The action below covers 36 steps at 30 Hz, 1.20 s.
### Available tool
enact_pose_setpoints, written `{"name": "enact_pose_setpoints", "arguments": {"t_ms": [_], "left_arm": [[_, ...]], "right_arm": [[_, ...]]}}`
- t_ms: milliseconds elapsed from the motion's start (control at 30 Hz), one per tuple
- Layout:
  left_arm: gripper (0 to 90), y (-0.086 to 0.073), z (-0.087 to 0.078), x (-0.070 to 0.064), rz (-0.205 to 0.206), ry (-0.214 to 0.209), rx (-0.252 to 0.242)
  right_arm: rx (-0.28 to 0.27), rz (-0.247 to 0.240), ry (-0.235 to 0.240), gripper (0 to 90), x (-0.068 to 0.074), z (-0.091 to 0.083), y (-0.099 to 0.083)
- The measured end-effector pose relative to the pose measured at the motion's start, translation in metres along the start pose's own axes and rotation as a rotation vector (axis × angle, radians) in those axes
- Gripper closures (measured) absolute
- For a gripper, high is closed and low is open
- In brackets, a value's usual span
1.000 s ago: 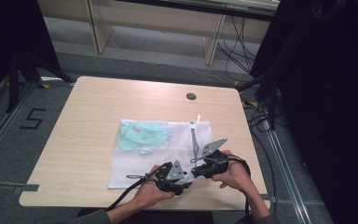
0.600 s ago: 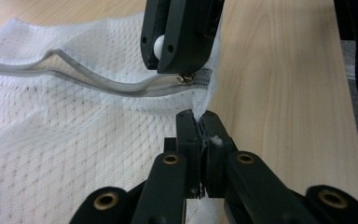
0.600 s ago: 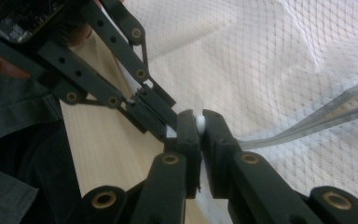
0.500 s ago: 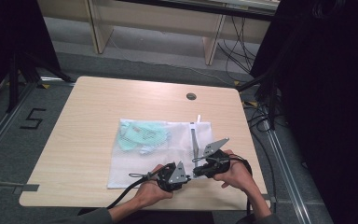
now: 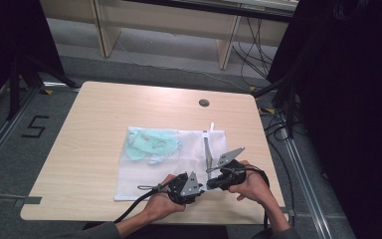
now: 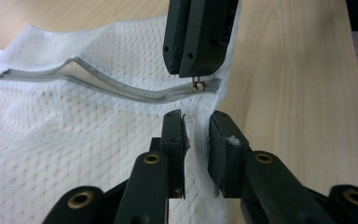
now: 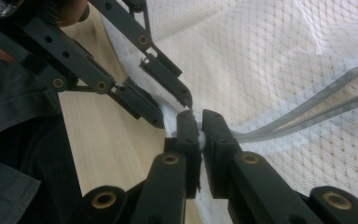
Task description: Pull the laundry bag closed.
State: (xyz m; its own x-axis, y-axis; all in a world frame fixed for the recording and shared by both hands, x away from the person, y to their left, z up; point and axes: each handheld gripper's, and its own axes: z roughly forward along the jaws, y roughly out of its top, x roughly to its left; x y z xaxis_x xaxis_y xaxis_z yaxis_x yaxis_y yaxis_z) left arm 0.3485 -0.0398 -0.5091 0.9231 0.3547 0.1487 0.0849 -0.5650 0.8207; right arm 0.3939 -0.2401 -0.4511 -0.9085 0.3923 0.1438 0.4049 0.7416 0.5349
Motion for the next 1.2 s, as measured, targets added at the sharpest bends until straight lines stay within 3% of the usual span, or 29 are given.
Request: {"name": "enact_pose_setpoints", "arguments": {"t_ms": [33,67,100,167,233,267,400,500,533,633,700,733,767,800,833,933,967,1000,1100,1167,1200], "left_arm": [[79.3,0.0,-0.001,0.001,0.021,-0.011,0.014],[81.5,0.001,-0.001,0.0,0.019,-0.016,0.003],[81.6,0.001,0.0,0.0,0.044,-0.021,-0.011],[84.9,0.0,0.0,-0.003,0.049,-0.029,-0.016],[87.7,0.0,0.0,-0.002,0.092,-0.034,-0.004],[88.1,-0.001,0.0,-0.003,0.079,-0.039,-0.004],[88.7,-0.001,0.0,-0.003,0.098,-0.036,-0.011],[88.9,-0.001,-0.001,-0.002,0.14,-0.04,0.017],[88.9,-0.002,0.0,-0.003,0.12,-0.037,0.004],[89.1,-0.001,-0.001,-0.001,0.146,-0.037,0.018],[89.2,-0.002,-0.001,-0.002,0.13,-0.05,0.024],[89.2,-0.002,-0.001,-0.002,0.144,-0.045,0.022],[89.2,-0.002,-0.001,-0.002,0.142,-0.045,0.025],[89.3,-0.002,0.0,-0.004,0.12,-0.05,0.014],[89.3,-0.001,-0.001,-0.002,0.147,-0.048,0.022],[89.3,-0.002,-0.001,-0.003,0.138,-0.051,0.018],[89.3,-0.001,-0.002,-0.002,0.137,-0.061,0.035],[89.4,-0.002,-0.001,-0.001,0.141,-0.057,0.023],[89.4,-0.001,-0.003,-0.003,0.098,-0.083,0.018],[89.4,-0.001,-0.004,-0.003,0.121,-0.082,0.019],[89.4,-0.002,-0.003,-0.005,0.09,-0.092,0.008]], "right_arm": [[0.0,0.0,0.0,86.6,0.0,0.0,0.0],[0.002,0.005,-0.001,86.6,0.0,0.0,0.0],[0.005,0.009,-0.001,86.6,0.0,0.0,0.0],[0.009,0.008,-0.001,86.6,0.0,0.001,-0.001],[0.013,0.005,-0.005,86.6,0.0,0.002,-0.001],[0.016,0.004,0.001,86.6,0.0,0.002,-0.001],[0.024,-0.009,-0.007,86.6,0.0,0.003,-0.001],[0.036,-0.015,-0.003,86.7,0.0,0.006,-0.002],[0.036,-0.015,-0.003,86.7,0.0,0.006,-0.002],[0.034,-0.024,-0.001,86.7,-0.002,0.008,-0.001],[0.033,-0.019,-0.005,86.7,-0.001,0.009,-0.001],[0.03,-0.041,-0.011,86.7,-0.003,0.009,0.0],[0.039,-0.017,-0.009,86.7,-0.002,0.01,0.0],[0.042,-0.025,-0.005,86.7,-0.002,0.01,0.001],[0.047,-0.046,-0.02,86.7,-0.004,0.013,0.001],[0.051,-0.046,-0.023,86.7,-0.005,0.014,0.002],[0.043,-0.071,-0.014,86.7,-0.007,0.014,0.002],[0.048,-0.05,-0.022,86.8,-0.006,0.014,0.002],[0.056,-0.063,-0.038,86.8,-0.007,0.015,0.002],[0.073,-0.034,-0.041,86.8,-0.009,0.015,0.001],[0.071,-0.044,-0.042,86.7,-0.011,0.016,0.0]]}}
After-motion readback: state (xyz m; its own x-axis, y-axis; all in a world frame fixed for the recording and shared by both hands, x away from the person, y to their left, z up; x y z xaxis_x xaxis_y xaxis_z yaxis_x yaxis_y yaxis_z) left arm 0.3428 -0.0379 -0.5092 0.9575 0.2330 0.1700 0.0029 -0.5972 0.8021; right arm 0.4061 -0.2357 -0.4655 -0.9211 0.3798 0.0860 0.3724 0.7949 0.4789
